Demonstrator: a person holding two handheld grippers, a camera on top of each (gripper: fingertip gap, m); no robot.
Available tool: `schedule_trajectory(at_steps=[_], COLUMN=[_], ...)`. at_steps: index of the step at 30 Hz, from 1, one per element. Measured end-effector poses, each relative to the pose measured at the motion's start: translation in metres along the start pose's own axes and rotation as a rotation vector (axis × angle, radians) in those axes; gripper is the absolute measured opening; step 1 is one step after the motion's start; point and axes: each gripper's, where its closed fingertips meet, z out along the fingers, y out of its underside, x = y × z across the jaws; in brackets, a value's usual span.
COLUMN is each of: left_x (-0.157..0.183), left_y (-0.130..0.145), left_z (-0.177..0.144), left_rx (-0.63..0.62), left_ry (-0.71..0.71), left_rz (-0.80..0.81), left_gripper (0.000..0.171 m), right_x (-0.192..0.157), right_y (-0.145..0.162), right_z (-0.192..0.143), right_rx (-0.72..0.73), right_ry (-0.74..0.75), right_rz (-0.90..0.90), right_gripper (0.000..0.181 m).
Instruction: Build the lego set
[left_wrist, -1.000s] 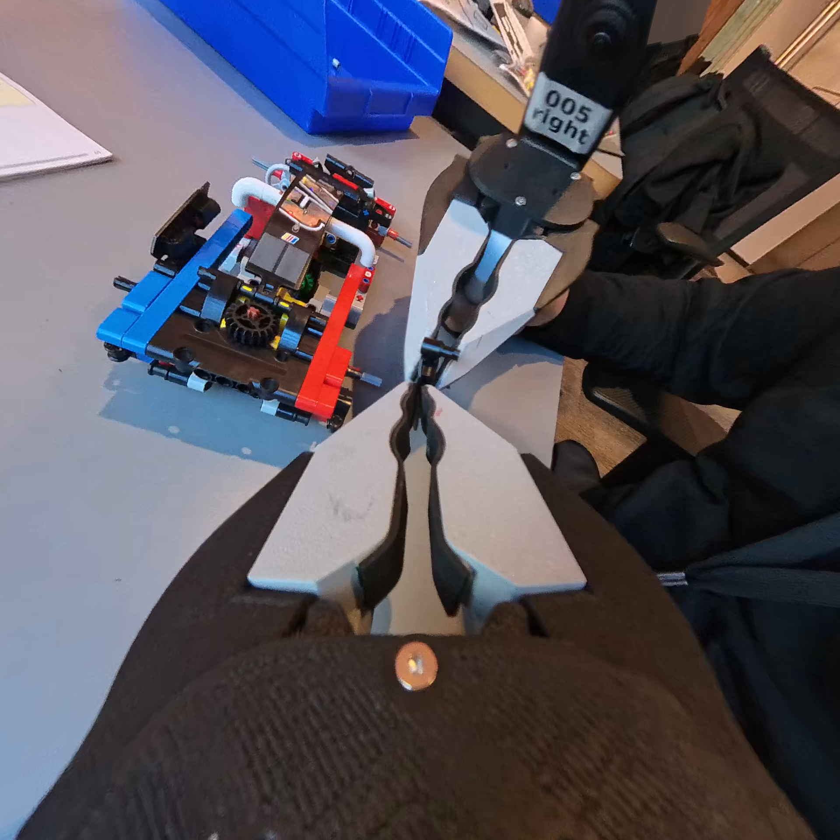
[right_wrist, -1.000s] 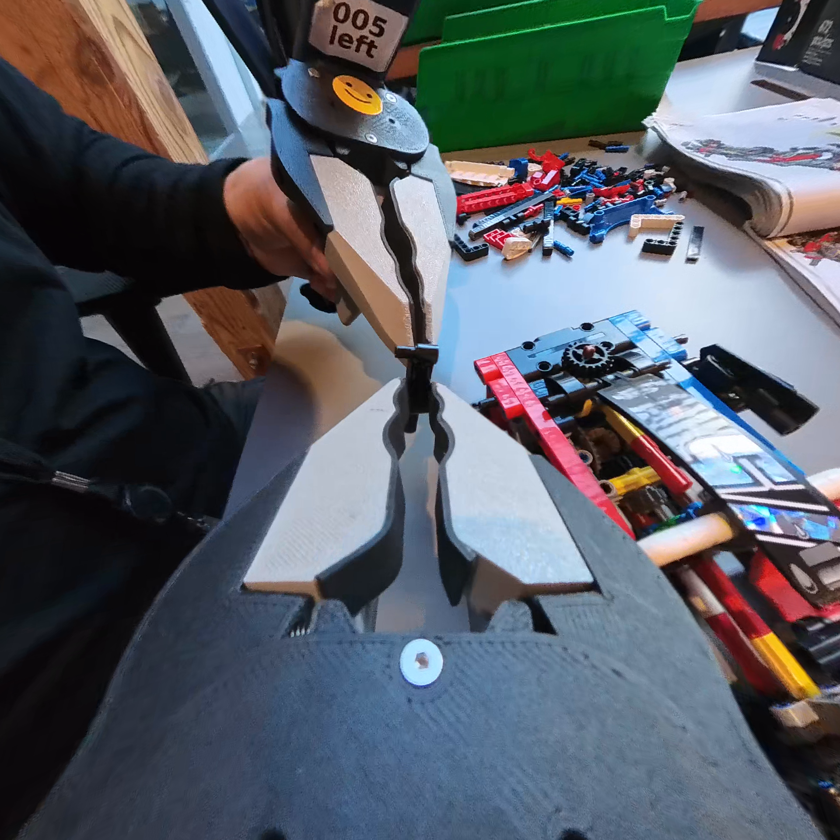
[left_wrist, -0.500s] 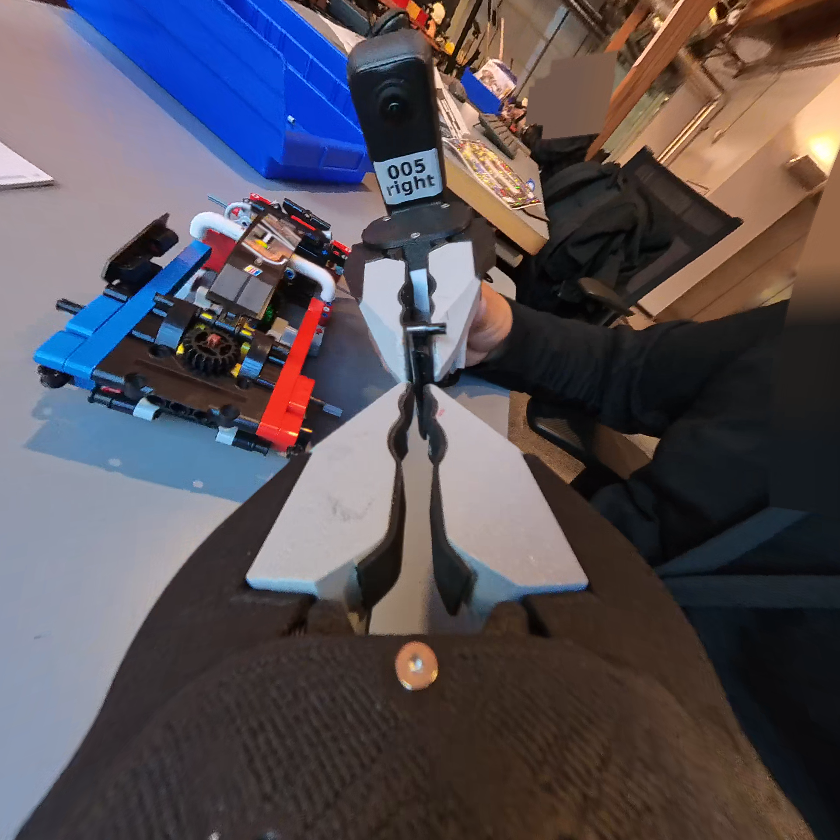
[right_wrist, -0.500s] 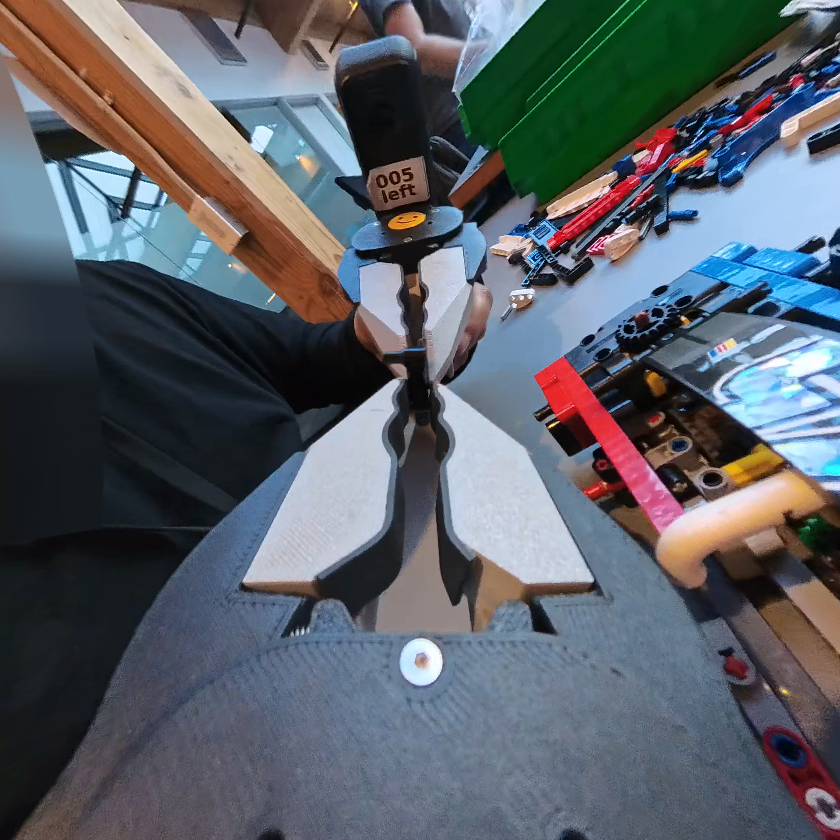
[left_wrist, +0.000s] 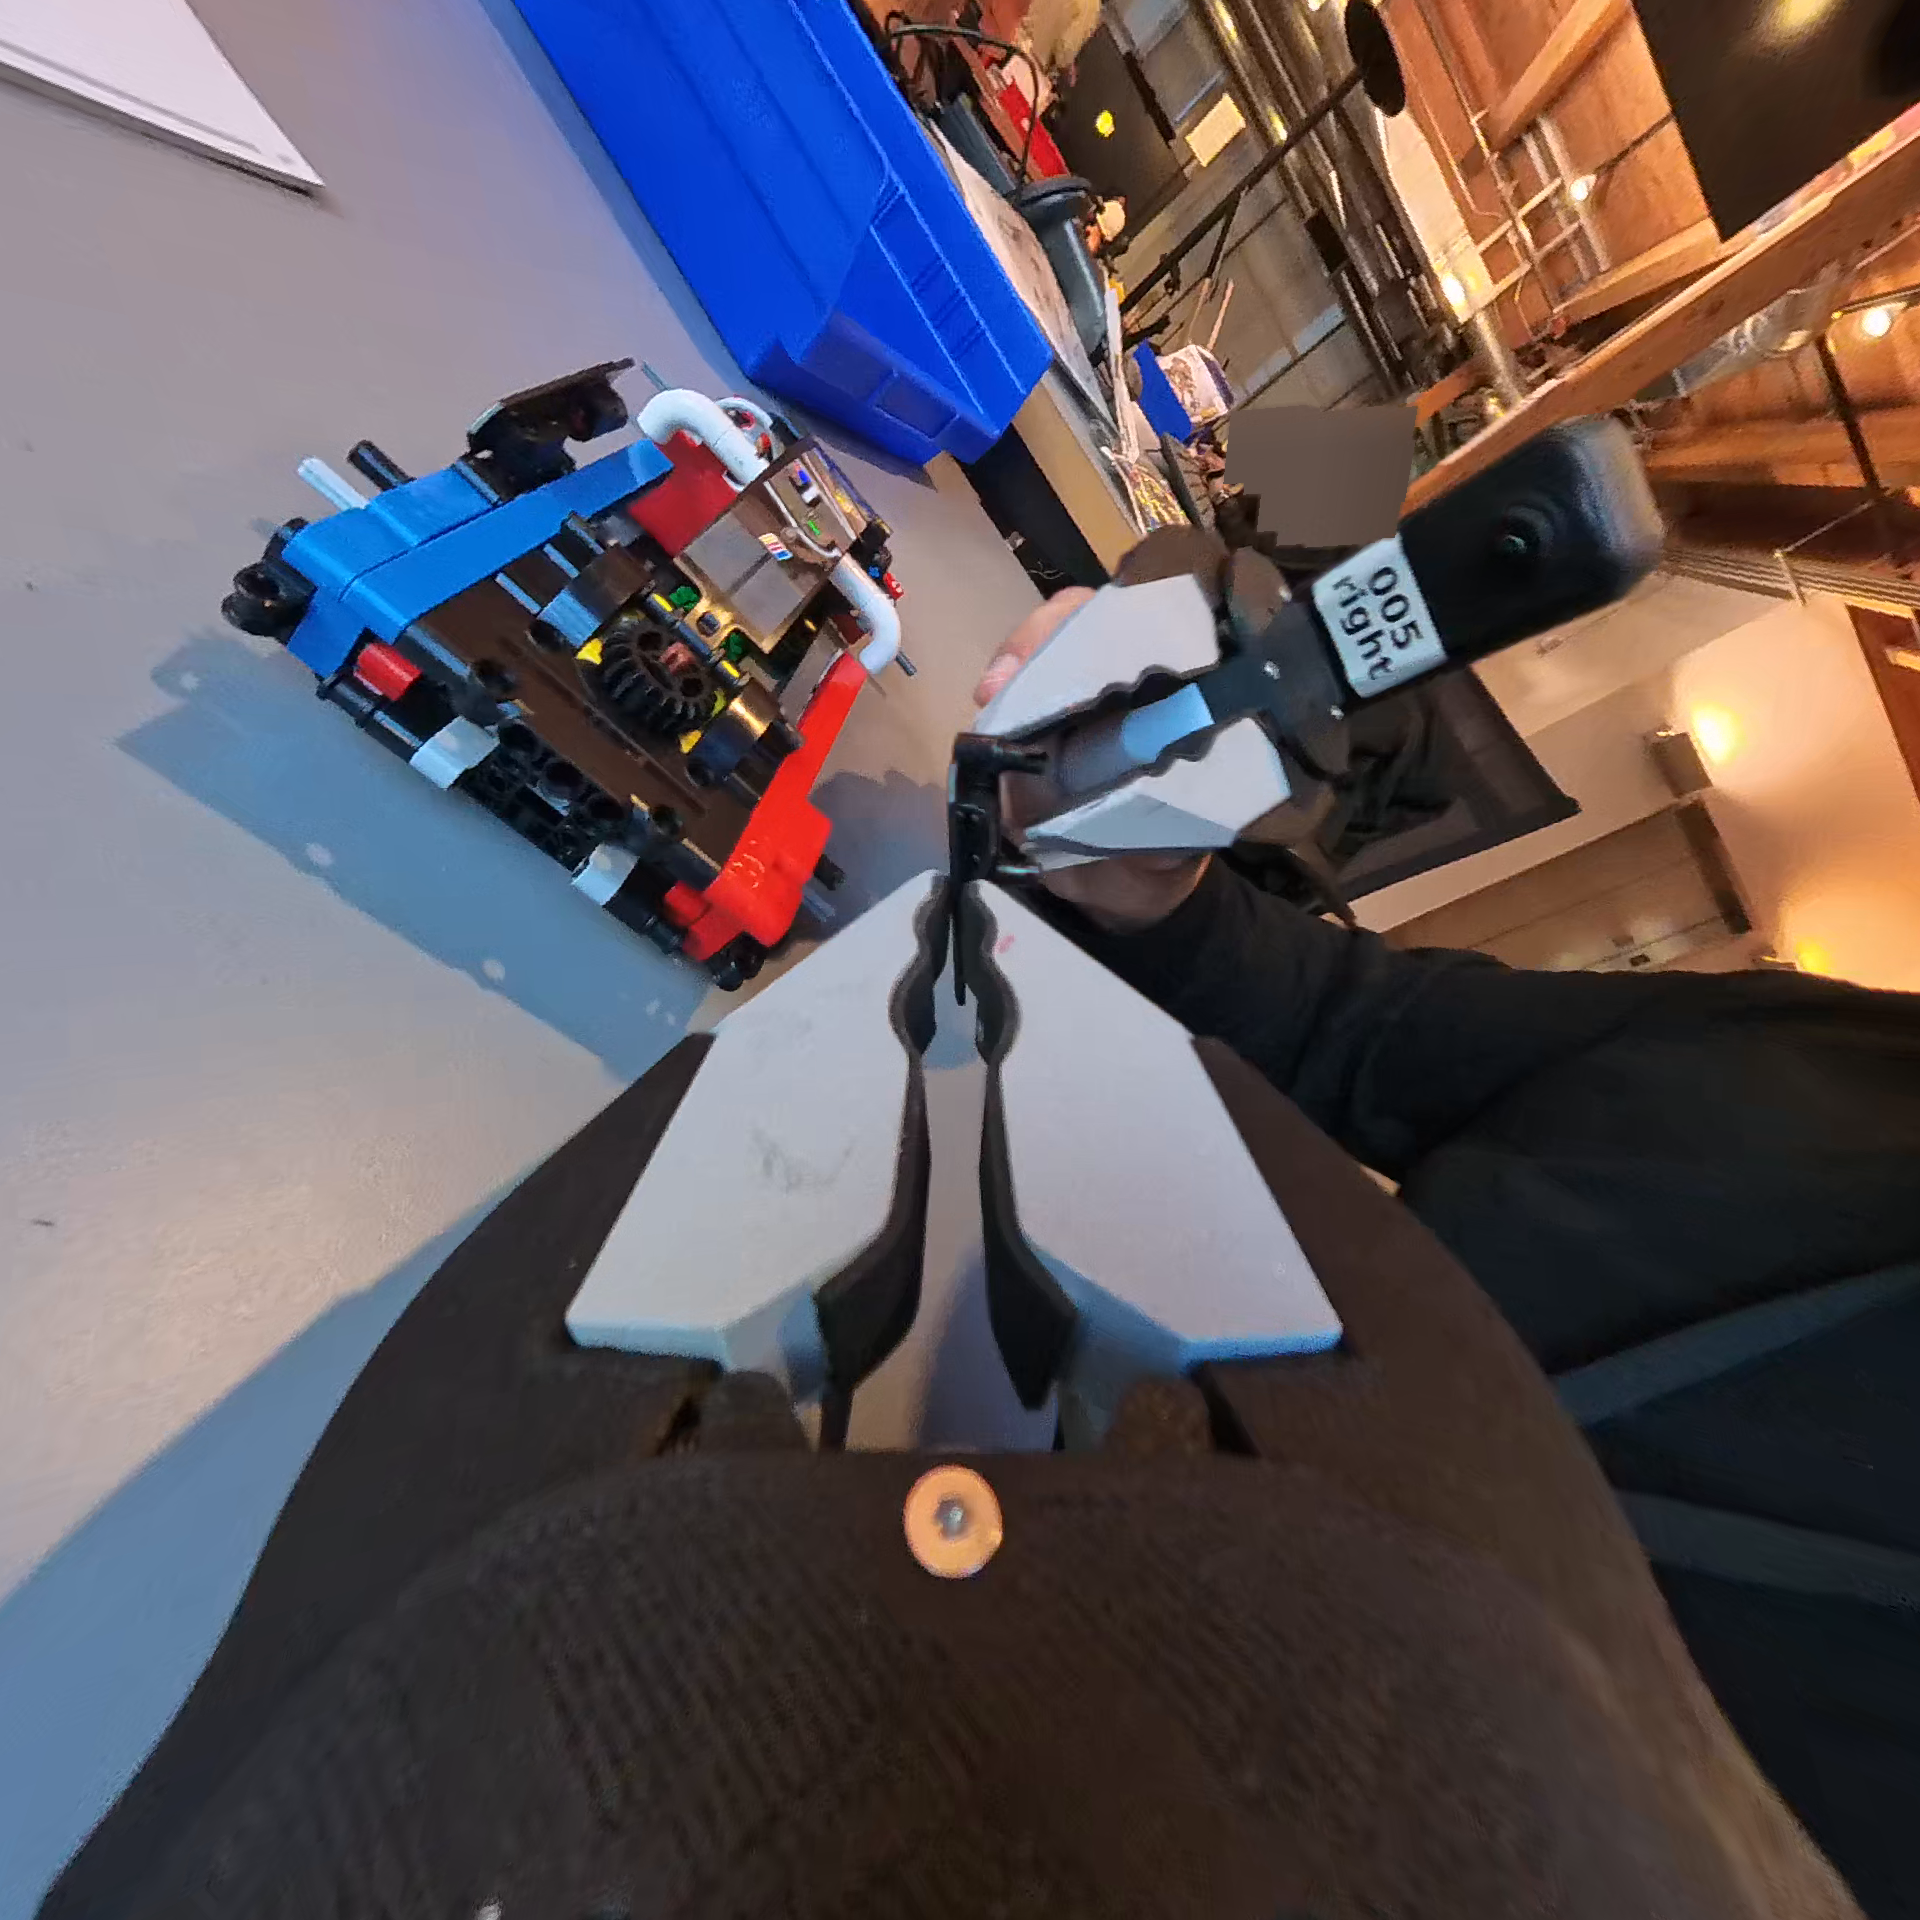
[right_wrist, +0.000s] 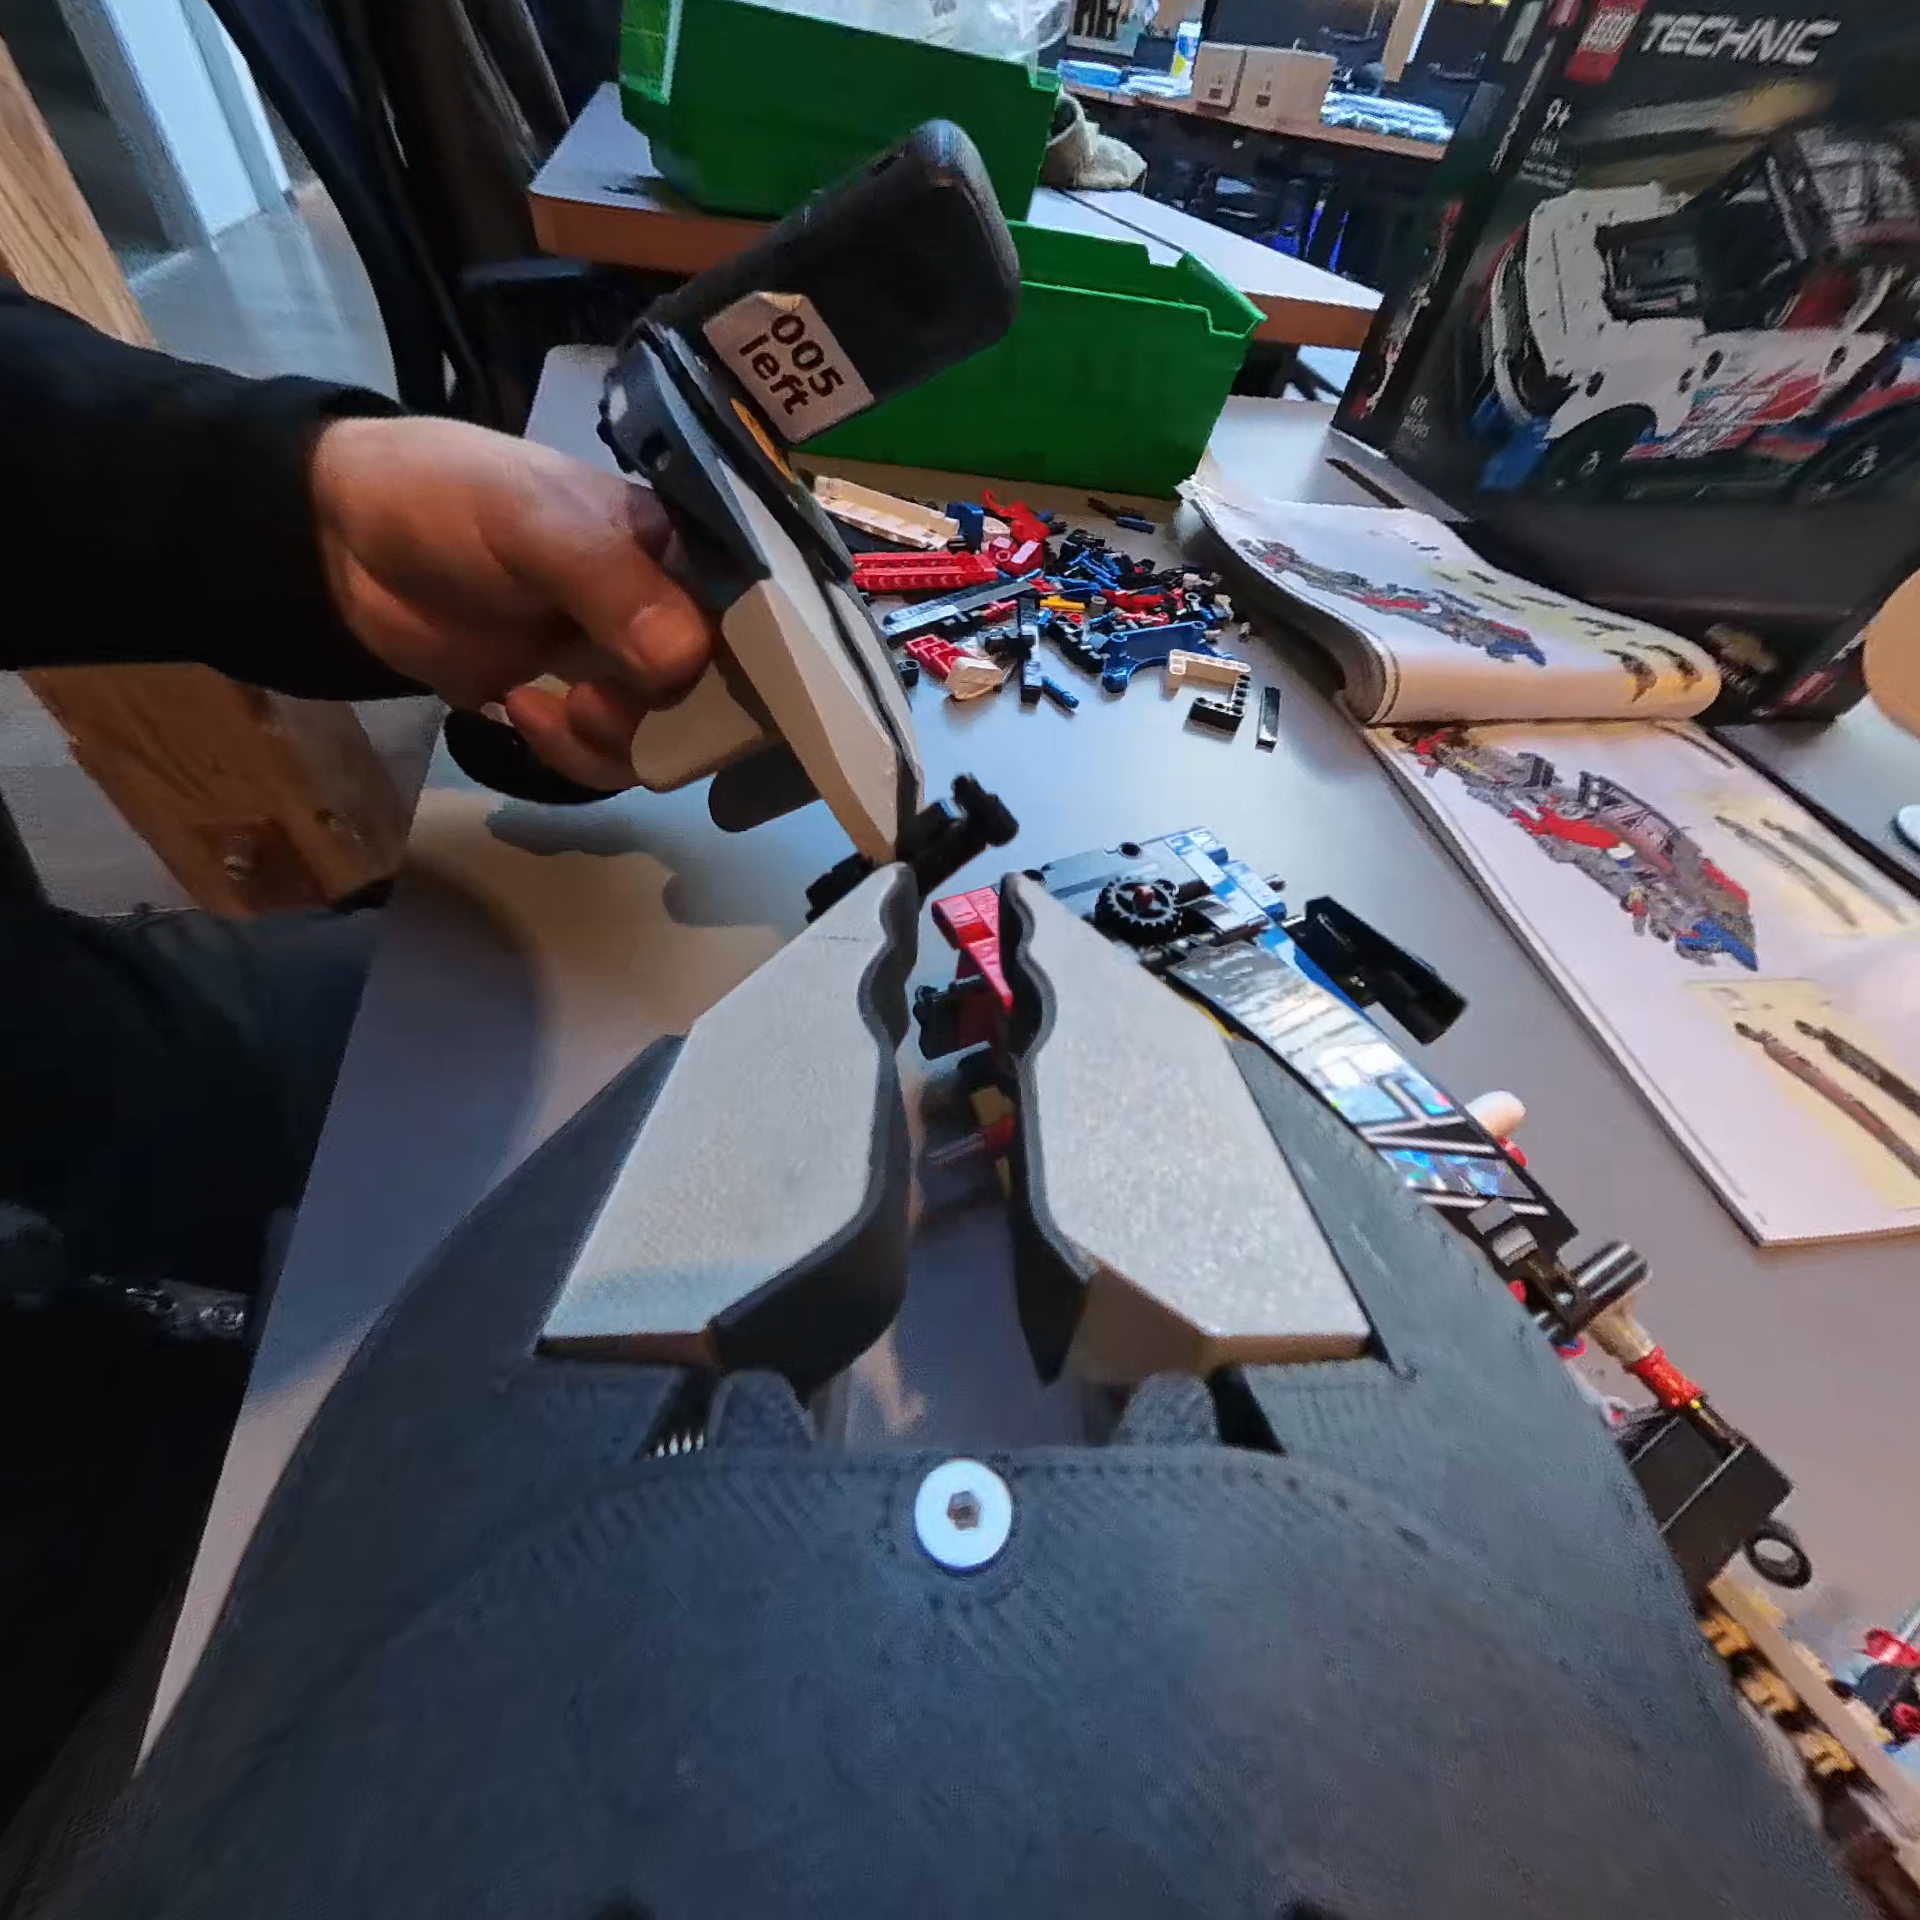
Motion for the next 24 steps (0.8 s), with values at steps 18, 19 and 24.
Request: schedule_trajectory(at_steps=[18, 19, 24], left_x=[-0.002, -0.003, 0.003], left_y=[0.012, 0.012, 0.006], left_z=[0.006, 0.004, 0.001], left_rx=[0.002, -0.01, -0.069], left_ry=[-0.105, -0.126, -0.081], left_rz=[0.132, 0.17, 0.205], left_gripper=[0.002, 0.006, 0.017], right_x=[0.0, 0.0, -0.003], right_y=[0.009, 0.009, 0.004], right_z=[0.006, 0.006, 0.006], right_rx=[-0.088, -0.082, -0.038], right_ry=[0.093, 0.084, 0.043], right_rz=[-0.163, -0.147, -0.099], right_gripper=[0.003, 0.003, 0.003])
